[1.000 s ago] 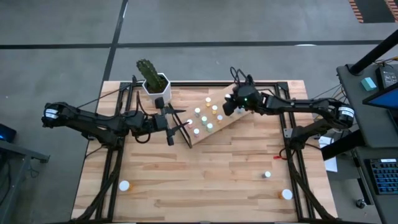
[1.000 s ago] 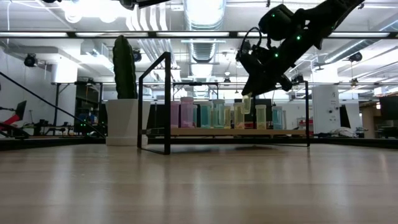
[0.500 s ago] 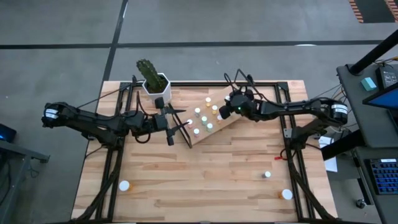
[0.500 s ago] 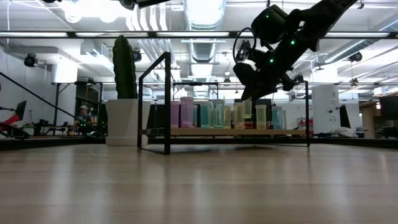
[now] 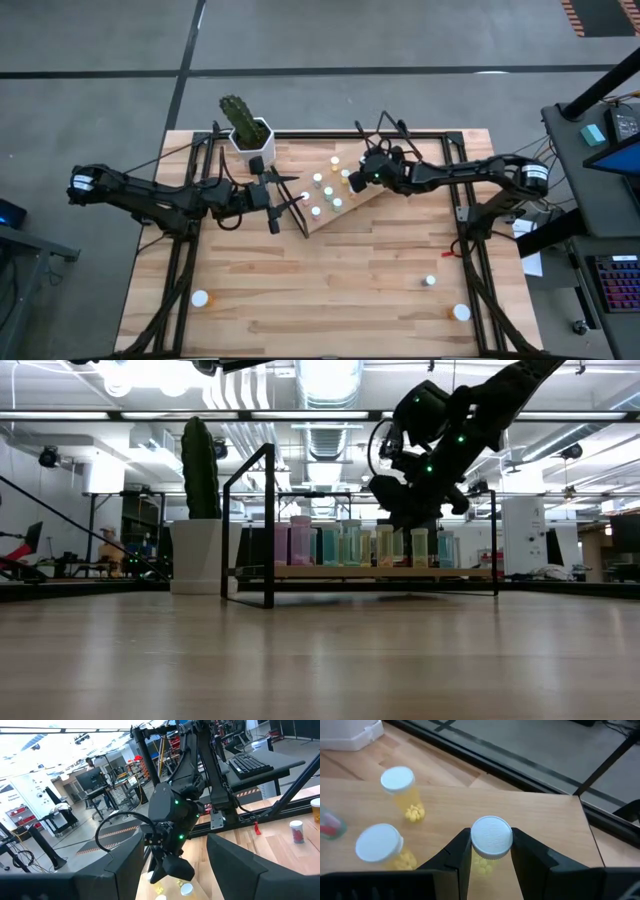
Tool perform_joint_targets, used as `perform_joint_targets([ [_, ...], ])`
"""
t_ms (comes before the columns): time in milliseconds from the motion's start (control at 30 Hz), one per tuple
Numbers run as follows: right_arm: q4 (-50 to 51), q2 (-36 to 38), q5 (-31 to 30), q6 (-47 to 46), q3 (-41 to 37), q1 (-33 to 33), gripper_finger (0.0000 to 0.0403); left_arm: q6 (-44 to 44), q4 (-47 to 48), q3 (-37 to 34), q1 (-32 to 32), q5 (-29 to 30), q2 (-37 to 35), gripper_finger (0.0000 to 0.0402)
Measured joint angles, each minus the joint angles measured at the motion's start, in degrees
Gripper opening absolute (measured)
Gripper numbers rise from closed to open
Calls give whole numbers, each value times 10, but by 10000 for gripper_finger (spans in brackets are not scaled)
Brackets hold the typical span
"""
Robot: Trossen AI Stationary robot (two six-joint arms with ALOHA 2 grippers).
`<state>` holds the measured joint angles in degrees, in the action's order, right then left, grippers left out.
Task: Pick and place medicine bottles onto shelf by color
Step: Put the yellow pill bottle on the shelf aligned with the other yellow pill bottle
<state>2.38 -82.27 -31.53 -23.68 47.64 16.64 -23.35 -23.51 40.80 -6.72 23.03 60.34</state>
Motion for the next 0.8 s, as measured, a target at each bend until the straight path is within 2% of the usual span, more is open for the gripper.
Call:
perform_joint_targets([
  [467, 8, -5, 19, -3, 0, 0, 113, 0, 0, 0, 0, 0, 0, 199],
  [800, 8, -5, 19, -11, 0, 0, 156, 0, 0, 0, 0, 0, 0, 199],
])
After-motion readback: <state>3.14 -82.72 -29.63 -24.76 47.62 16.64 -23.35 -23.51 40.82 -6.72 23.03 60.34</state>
